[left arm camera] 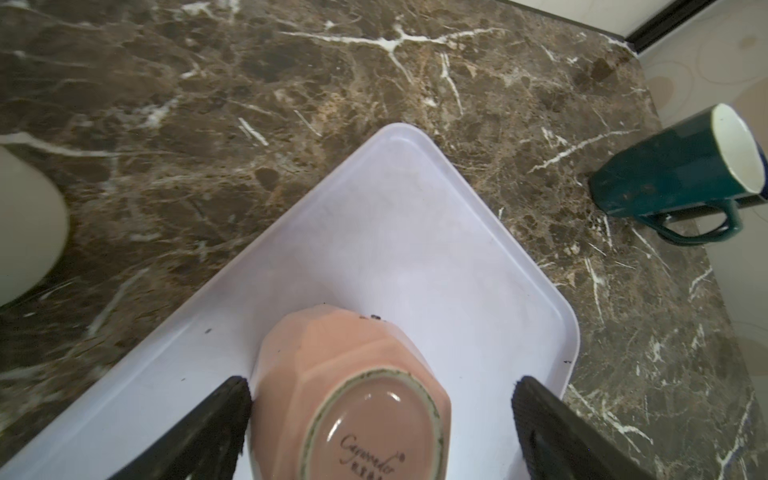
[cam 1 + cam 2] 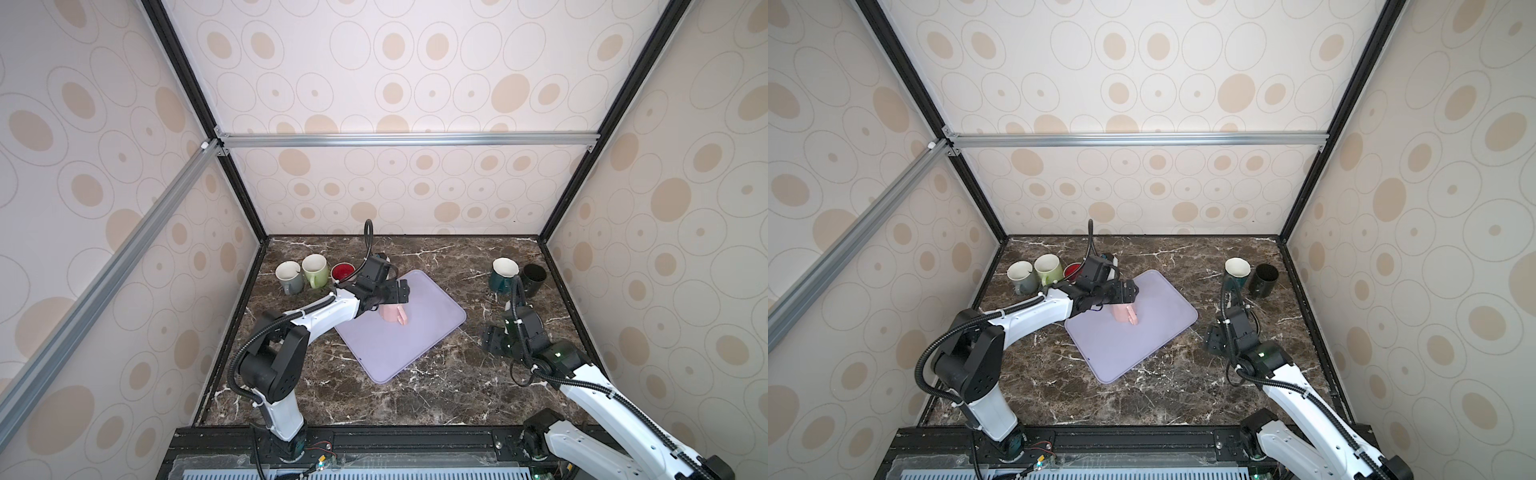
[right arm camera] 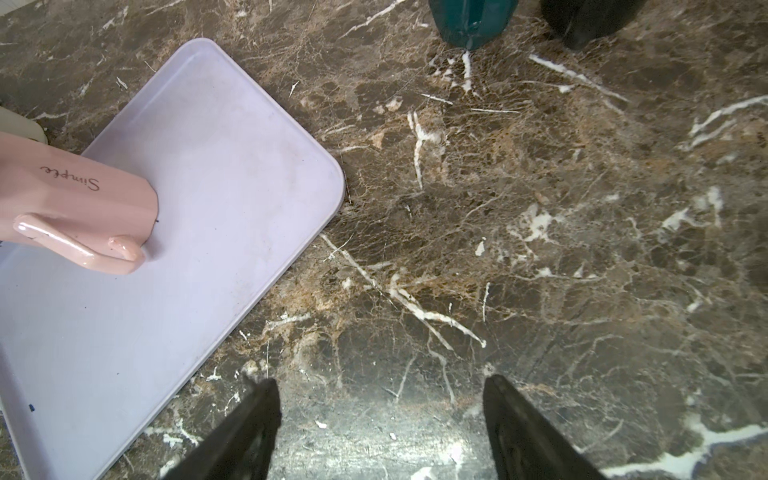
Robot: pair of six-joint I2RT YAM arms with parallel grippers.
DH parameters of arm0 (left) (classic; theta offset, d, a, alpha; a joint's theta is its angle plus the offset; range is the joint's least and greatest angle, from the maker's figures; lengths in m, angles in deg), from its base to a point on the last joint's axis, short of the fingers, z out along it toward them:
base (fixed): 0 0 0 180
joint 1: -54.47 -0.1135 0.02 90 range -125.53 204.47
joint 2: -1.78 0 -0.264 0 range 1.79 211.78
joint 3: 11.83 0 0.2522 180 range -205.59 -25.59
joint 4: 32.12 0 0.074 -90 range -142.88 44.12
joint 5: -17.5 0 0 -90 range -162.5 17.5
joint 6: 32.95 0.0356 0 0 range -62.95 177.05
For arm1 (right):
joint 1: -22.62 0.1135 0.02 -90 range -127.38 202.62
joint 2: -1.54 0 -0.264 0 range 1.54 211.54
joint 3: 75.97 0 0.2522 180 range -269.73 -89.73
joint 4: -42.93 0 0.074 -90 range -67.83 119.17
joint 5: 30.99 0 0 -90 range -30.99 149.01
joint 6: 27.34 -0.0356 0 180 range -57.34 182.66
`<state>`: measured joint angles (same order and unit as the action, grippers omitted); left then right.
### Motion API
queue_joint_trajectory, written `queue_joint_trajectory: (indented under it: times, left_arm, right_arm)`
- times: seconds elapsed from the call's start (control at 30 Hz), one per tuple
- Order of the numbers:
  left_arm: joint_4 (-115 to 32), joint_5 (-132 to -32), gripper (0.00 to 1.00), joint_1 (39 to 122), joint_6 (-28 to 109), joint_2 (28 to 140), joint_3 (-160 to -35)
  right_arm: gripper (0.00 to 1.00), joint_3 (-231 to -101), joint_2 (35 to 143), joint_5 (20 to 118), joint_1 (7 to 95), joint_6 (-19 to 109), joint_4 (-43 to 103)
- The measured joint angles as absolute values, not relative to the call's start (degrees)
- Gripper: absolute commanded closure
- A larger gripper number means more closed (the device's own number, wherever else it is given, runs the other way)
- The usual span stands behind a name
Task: Turn the mug right side up
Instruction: 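Move the left gripper over the upside-down pink mug on the tray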
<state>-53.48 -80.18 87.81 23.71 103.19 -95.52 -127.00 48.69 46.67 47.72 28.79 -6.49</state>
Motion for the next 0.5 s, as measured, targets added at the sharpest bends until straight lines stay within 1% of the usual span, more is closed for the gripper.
queue_joint_trajectory:
  times: [0.07,0.13,0.17,0.33,0.5]
  left_arm:
    - [-53.6,-80.5,0.02,88.7,23.7,104.9,-97.6]
    - [-53.7,-80.5,0.02,89.1,23.9,105.7,-98.9]
    - [-53.7,-80.4,0.02,89.4,23.9,105.7,-99.0]
    - [-54.7,-76.6,0.02,90.0,24.6,104.3,-98.7]
    - [-54.7,-71.5,0.02,90.2,25.2,97.9,-94.5]
  right_arm:
    - [0.15,-126.3,46.6,46.6,47.7,28.5,-6.9]
    - [0.09,-125.6,44.7,46.7,47.7,28.4,-7.1]
    - [0.08,-125.3,43.8,46.9,47.7,28.5,-7.2]
    - [0.06,-123.4,41.4,49.3,47.7,28.6,-5.9]
    - [0.05,-120.6,41.5,52.7,47.7,28.7,-2.6]
